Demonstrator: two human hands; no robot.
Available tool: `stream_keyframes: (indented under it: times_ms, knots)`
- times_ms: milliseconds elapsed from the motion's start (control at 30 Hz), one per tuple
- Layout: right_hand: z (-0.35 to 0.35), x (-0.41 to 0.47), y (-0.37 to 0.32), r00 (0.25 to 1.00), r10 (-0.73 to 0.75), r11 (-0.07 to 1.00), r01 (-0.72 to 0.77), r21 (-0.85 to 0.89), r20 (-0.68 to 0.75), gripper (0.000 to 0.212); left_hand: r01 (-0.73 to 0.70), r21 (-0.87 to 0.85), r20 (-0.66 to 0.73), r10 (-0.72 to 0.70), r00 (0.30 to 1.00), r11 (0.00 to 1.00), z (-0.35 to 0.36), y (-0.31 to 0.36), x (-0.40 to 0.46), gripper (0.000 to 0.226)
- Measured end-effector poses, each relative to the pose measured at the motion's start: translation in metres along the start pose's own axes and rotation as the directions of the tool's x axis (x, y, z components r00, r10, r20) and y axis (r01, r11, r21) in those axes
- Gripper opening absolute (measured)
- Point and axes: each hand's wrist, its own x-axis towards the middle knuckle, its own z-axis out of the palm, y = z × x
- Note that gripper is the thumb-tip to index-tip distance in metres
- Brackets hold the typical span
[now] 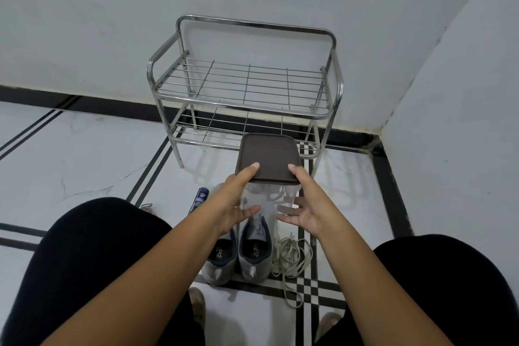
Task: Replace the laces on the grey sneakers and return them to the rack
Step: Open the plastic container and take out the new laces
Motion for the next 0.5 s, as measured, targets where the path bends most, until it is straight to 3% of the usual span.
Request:
stream_keyframes:
  times_ms: [100, 200, 267, 400, 500]
  knots:
    - [-0.004, 0.007, -0.007, 0.997, -0.005, 1.0, 0.004, -0.013, -0.073, 0.05, 0.014, 0.173, 0.011, -0.016, 1.0, 0.985, 0.009, 0.001, 0.006, 0.098]
    - [-0.012, 0.015, -0.022, 0.997, 0.027, 0.998, -0.03, -0.048, -0.071, 0.045, 0.036, 0.175, -0.004, -0.036, 0.999, 0.984, 0.024, 0.013, 0.023, 0.104]
    - [-0.018, 0.02, -0.04, 0.997, 0.056, 0.995, -0.059, -0.08, -0.044, 0.042, 0.036, 0.216, 0.006, -0.038, 0.999, 0.976, 0.031, 0.03, 0.036, 0.095]
    - [-0.022, 0.034, -0.067, 0.995, 0.077, 0.977, -0.087, -0.194, -0.06, 0.036, -0.045, 0.389, 0.015, 0.043, 0.999, 0.92, 0.032, 0.061, 0.056, 0.056]
    - [-0.017, 0.054, -0.071, 0.994, 0.003, 0.987, -0.021, -0.156, -0.113, 0.044, -0.114, 0.399, 0.046, 0.105, 0.993, 0.91, 0.032, 0.071, 0.078, 0.052]
